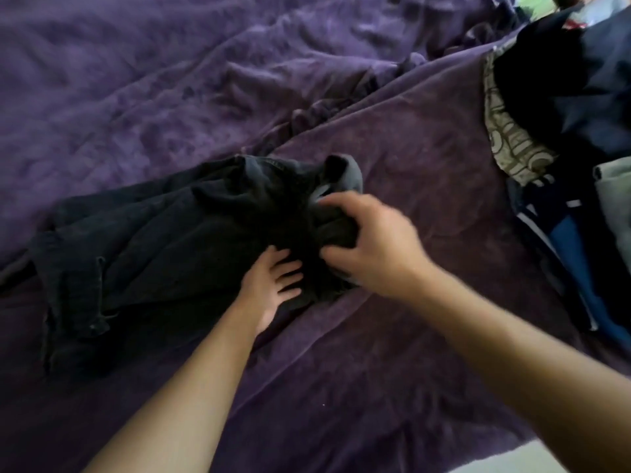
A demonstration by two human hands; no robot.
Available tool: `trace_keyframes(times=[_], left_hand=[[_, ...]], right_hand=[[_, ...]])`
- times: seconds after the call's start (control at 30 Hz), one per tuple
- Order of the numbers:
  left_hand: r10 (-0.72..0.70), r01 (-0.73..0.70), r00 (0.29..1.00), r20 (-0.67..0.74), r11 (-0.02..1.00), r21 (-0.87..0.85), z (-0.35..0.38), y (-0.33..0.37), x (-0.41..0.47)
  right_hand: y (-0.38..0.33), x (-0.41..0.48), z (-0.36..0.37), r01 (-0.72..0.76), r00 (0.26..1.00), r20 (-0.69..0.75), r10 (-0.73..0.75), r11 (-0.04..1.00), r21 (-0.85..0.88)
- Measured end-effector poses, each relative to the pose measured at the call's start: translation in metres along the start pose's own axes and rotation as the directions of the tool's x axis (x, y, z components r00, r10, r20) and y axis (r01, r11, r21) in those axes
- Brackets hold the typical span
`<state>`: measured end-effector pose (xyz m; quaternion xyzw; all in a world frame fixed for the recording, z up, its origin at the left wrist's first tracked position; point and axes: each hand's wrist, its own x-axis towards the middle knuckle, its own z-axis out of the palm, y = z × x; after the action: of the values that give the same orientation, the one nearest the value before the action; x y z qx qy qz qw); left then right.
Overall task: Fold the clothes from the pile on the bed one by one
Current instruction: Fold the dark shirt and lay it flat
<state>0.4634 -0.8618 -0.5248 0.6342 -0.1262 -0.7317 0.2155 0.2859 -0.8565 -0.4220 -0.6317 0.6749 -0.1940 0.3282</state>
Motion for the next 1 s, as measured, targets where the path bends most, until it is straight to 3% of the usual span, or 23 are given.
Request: trace_keyframes(times=[0.07,0.13,0.23,0.3,0.33,0.4,0.47,0.5,0.57,0.63,0.67,0.73,0.83,0.93,1.0], left_hand=[[0.06,-0.093,0.982,-0.179,0.978,-0.184,-0.048,0.006,-0.012],[0.107,-0.191,0.925,-0.364,0.96,-0.205,-0.095,0.008,-0.027],[0.199,-0.243,0.804,-0.56,0.97,-0.004,-0.134,0.003,-0.042],[0.413,-0.281,0.699,-0.584,0.909,0.307,-0.134,-0.005,-0.045],[0.575,-0.309,0.643,-0.505,0.799,0.516,-0.125,-0.01,-0.047],[0.821,-0.396,0.543,-0.175,0.434,0.809,-0.095,-0.023,-0.05],[0.839,-0.432,0.523,0.15,0.109,0.895,-0.061,-0.035,-0.044],[0.789,-0.41,0.56,0.253,-0.002,0.912,-0.047,-0.041,-0.039],[0.652,-0.318,0.694,0.305,-0.102,0.942,-0.035,-0.049,-0.019],[0.539,-0.249,0.799,0.266,-0.107,0.963,-0.041,-0.057,0.0],[0.512,-0.243,0.819,0.26,-0.1,0.965,-0.047,-0.06,0.006],[0.492,-0.303,0.823,0.285,-0.043,0.952,-0.057,-0.06,0.014],[0.498,-0.378,0.83,0.251,0.173,0.909,-0.069,-0.052,0.017],[0.454,-0.373,0.87,0.19,0.356,0.857,-0.08,-0.042,0.011],[0.394,-0.352,0.893,0.217,0.312,0.883,-0.087,-0.037,0.001]], right_hand=[[-0.02,0.012,0.049,0.024,0.994,0.104,-0.019,0.999,-0.045],[-0.025,0.027,0.096,-0.021,0.964,0.262,0.04,0.997,-0.074],[-0.014,0.042,0.146,-0.108,0.872,0.461,0.167,0.983,-0.152],[-0.009,0.047,0.154,-0.25,0.824,0.527,0.207,0.968,0.011],[-0.006,0.05,0.151,-0.365,0.81,0.544,0.221,0.915,0.172],[0.002,0.057,0.134,-0.541,0.788,0.569,0.234,0.704,0.459],[0.015,0.061,0.105,-0.563,0.815,0.502,0.29,0.605,0.564],[0.025,0.06,0.089,-0.511,0.858,0.392,0.333,0.638,0.576],[0.057,0.06,0.059,-0.36,0.922,0.032,0.386,0.823,0.44],[0.085,0.06,0.04,-0.355,0.905,-0.166,0.391,0.911,0.21],[0.096,0.062,0.038,-0.398,0.893,-0.139,0.428,0.895,0.2],[0.109,0.068,0.044,-0.523,0.846,0.097,0.525,0.781,0.341],[0.107,0.082,0.063,-0.67,0.741,0.382,0.552,0.564,0.483],[0.083,0.085,0.069,-0.714,0.7,0.489,0.52,0.527,0.461],[0.052,0.085,0.066,-0.671,0.74,0.499,0.451,0.548,0.499]])
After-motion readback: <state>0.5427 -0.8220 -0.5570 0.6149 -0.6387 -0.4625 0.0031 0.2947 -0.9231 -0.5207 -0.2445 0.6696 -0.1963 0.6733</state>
